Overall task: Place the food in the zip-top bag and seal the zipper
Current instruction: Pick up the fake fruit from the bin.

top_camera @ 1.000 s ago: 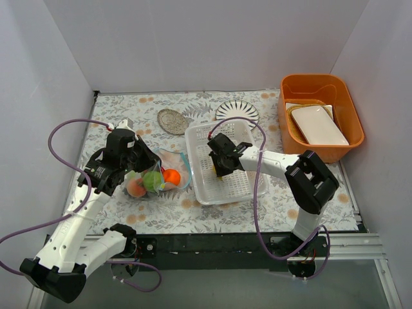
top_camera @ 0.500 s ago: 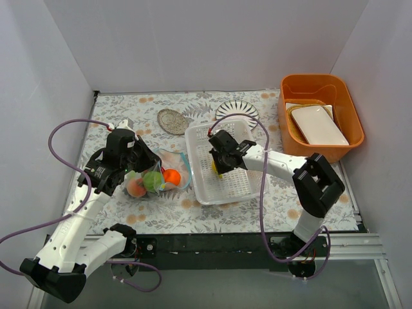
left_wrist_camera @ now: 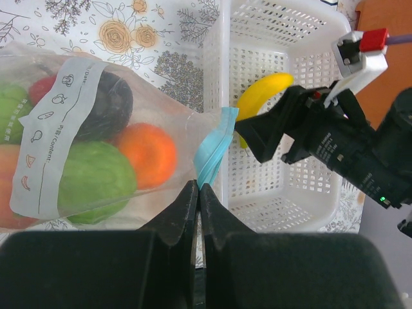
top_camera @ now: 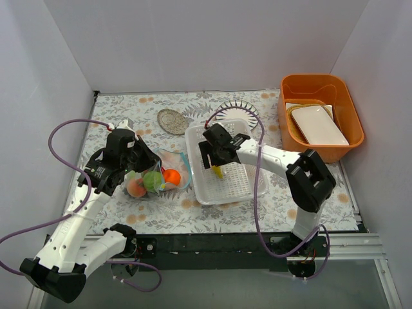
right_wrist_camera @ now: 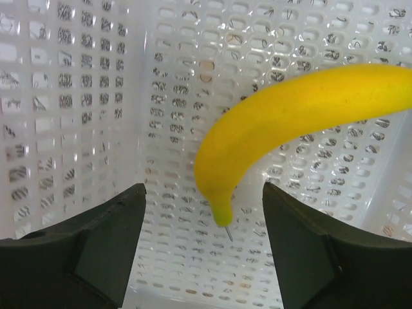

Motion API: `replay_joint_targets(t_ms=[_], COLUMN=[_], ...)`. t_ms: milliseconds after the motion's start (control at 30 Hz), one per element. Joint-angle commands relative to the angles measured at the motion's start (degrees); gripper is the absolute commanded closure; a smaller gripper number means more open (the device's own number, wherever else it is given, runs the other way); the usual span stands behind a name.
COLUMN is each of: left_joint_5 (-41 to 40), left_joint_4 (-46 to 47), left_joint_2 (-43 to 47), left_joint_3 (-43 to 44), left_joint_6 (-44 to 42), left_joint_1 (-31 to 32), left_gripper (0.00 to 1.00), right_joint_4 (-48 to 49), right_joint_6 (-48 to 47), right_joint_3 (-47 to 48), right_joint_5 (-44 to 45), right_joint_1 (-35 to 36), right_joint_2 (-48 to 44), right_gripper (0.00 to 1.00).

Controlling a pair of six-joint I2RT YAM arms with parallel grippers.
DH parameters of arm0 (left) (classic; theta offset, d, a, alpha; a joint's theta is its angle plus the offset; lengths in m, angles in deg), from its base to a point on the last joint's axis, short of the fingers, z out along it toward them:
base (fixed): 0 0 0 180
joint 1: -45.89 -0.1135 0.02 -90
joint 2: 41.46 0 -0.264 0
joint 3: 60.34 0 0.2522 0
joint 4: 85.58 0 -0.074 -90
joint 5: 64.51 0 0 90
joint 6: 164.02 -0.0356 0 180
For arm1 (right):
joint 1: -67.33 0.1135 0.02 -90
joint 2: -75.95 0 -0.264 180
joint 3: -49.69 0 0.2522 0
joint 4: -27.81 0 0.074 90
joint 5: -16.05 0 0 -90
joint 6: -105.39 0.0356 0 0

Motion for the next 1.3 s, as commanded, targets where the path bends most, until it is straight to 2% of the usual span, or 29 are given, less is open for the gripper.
replay_joint_targets(t_ms=[0,100,167,433,533,600,667,733,867,967,1133,1233,1267], left_joint_5=[0.07,-0.19,-0.46,-0.72,-0.28,-0.46,-0.63,-0.72,-0.63,-0.46,-0.63,-0.98,-1.07], left_joint_4=[0.74,0.39,0.13,0.30,0.56,0.39,0.21,-0.05,0.04,0.04,-0.14,-0.57,-0.58], left_joint_2=[1.08,1.34,1.43,1.69,1.69,1.60,1.60,1.60,1.60,1.43,1.60,1.78,1.95], left_joint_3=[-0.39,-0.31,-0.13,-0.75,-0.83,-0.57,-0.40,-0.13,-0.22,-0.04,0.40,0.66,0.40], left_joint_6=[-0.13,-0.22,-0.22,-0.05,0.04,0.04,0.04,-0.13,-0.22,-0.31,-0.13,-0.22,-0.31], left_joint_1=[-0.09,-0.09,-0.09,-0.09,-0.09,-0.09,-0.09,-0.09,-0.09,-0.09,-0.09,-0.09,-0.09], left_gripper=[1.00,1.00,1.00,1.00,1.00,1.00,0.99,0.99,0.99,0.99,0.99,0.99,0.99], right_joint_4=[-3.02,-4.41,-6.09,-4.70,-4.08,-2.59,-2.32,-1.88,-0.74,-1.96,-2.32,-1.80,-0.49], right_joint_6=[7.20,9.05,10.46,10.21,9.32,8.02,7.92,7.57,7.65,8.35,8.88,8.89,8.97], right_joint_3=[6.52,8.90,10.22,5.66,4.86,4.34,4.16,3.81,3.63,5.56,6.71,5.84,5.22], right_joint_5=[3.64,3.99,6.08,8.65,8.21,6.46,5.66,5.31,6.35,8.11,8.56,8.21,7.60], right_joint_1=[-0.11,-0.20,0.06,0.06,0.06,0.06,0.06,0.06,0.06,0.06,-0.02,0.06,-0.02], right_joint_2=[5.14,8.74,10.32,8.58,8.49,8.49,8.40,8.05,6.64,7.86,10.15,10.60,10.07], right_gripper=[0.21,0.24,0.30,0.32,0.38,0.46,0.50,0.48,0.30,0.29,0.35,0.45,0.53])
